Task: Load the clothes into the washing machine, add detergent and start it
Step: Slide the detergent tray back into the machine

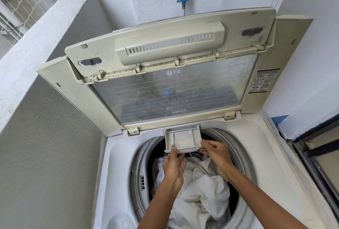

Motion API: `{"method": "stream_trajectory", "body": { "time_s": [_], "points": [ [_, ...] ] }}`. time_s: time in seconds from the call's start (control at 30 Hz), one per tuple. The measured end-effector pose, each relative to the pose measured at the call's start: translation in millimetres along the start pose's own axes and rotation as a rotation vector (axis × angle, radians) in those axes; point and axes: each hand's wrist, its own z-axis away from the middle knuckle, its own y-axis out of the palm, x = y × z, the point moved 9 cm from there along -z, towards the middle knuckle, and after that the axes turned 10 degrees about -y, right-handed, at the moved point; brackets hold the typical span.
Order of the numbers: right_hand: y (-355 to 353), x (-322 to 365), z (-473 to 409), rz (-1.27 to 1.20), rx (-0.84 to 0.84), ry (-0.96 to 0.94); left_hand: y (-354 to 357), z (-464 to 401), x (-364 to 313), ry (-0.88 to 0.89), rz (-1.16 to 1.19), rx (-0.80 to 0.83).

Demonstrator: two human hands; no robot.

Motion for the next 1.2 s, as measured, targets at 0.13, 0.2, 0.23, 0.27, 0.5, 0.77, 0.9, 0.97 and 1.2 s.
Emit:
{"method": "stream_trajectory", "body": {
  "time_s": [0.13, 0.2, 0.23, 0.27, 0.5, 0.77, 0.9, 0.97, 1.2],
  "points": [
    [-0.4, -1.9, -0.9, -0.008, -0.018, 0.001, 0.6, -0.9, 0.7, -0.004, -0.015, -0.007],
    [0.7, -3.8, -1.1, -0.017, -0.018, 0.003, -0.2, -1.5, -0.2, 0.004, -0.026, -0.01],
    [1.4, -4.2, -1.3, -0.016, -0.015, 0.002, -0.7, -2.0, -1.1, 0.007, -0.03, -0.011],
    [1.4, -4.6, -1.5, -0.014, -0.013, 0.003, -0.8, -2.3, -1.4, 0.007, -0.033, -0.01],
    [1.1, -5.3, -1.4, -0.024, -0.028, -0.005, -1.4, -1.8, -1.2, 0.02, -0.06, -0.023],
    [0.7, -10.4, -3.0, -0.021, -0.032, 0.008, 1.1, 3.0, -0.9, 0.035, -0.094, -0.019],
    [0.5, -13.5, -4.5, -0.029, -0.032, 0.032, 0.4, 3.2, -0.9, 0.034, -0.094, -0.03],
    [0.4, -15.0, -4.2, -0.035, -0.031, 0.043, -0.6, 3.5, -0.6, 0.032, -0.091, -0.043],
    [1.6, -12.6, -2.8, -0.041, -0.042, 0.043, 0.3, 6.3, 0.7, 0.018, -0.056, -0.056]
  ]
}}
